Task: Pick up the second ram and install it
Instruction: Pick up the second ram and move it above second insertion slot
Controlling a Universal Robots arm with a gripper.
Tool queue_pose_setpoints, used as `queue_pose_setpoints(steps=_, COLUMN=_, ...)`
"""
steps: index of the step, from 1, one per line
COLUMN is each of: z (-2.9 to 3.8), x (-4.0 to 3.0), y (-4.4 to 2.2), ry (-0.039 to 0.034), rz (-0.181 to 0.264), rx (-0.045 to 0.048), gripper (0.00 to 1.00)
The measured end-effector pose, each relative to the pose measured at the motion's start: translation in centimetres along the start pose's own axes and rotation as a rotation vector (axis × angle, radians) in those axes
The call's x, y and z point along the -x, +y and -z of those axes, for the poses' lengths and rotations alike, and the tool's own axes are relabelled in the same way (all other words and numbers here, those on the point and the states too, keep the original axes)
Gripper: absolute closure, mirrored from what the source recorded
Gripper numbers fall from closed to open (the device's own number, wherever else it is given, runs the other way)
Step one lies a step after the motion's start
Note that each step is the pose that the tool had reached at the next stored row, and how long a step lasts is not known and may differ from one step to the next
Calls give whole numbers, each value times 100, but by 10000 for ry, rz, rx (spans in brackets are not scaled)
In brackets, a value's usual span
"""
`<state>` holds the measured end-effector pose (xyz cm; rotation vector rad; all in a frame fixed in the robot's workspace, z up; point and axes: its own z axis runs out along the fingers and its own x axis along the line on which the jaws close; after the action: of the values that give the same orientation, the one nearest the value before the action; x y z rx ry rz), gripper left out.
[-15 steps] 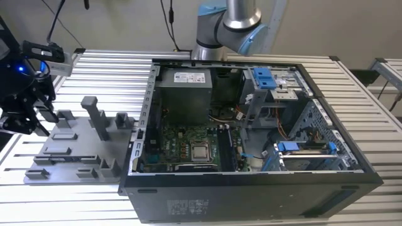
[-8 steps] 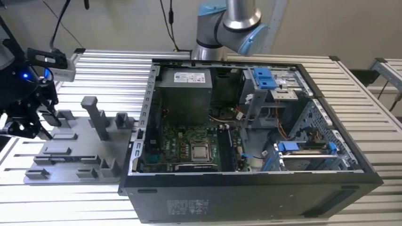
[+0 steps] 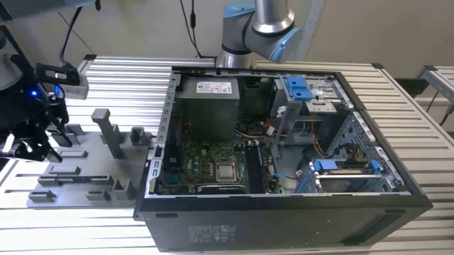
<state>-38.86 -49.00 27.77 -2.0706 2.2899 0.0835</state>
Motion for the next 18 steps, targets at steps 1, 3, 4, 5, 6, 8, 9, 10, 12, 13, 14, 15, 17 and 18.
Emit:
queue_pose_setpoints(steps=1, z=-16, x=-1, y=0, ry=0, rz=0, rx=0, gripper=58)
queue_pose_setpoints(steps=3, z=-42, x=-3, y=0, ry=4, rz=3, rx=1, gripper=58)
queue_pose_setpoints(steps=4, z=-57, x=-5, y=0, ry=4, rz=6, rx=1, gripper=58)
queue_pose_setpoints(steps=5, z=-74, x=-6, y=-1, ry=4, rz=10, rx=1, gripper=58)
queue_pose_setpoints(steps=6, z=-91, x=-7, y=0, ry=5, rz=15, rx=1, gripper=58)
queue_pose_setpoints(steps=8, z=-124, x=-9, y=-1, ry=10, rz=26, rx=1, gripper=58)
queue_pose_setpoints(steps=9, z=-130, x=-10, y=0, ry=39, rz=37, rx=6, gripper=58)
queue_pose_setpoints(steps=10, z=-134, x=-10, y=1, ry=96, rz=54, rx=13, gripper=58)
queue_pose_setpoints(steps=12, z=-157, x=-12, y=-1, ry=140, rz=84, rx=14, gripper=58)
queue_pose_setpoints(steps=13, z=-175, x=-14, y=-1, ry=141, rz=97, rx=15, gripper=58)
queue_pose_setpoints(steps=14, z=-193, x=-15, y=-1, ry=141, rz=111, rx=15, gripper=58)
queue_pose_setpoints(steps=15, z=-211, x=-16, y=-1, ry=142, rz=123, rx=16, gripper=58)
queue_pose_setpoints(steps=17, z=-239, x=-18, y=-1, ry=145, rz=147, rx=18, gripper=58)
queue_pose_setpoints(steps=18, z=-253, x=-19, y=-1, ry=147, rz=159, rx=18, gripper=58)
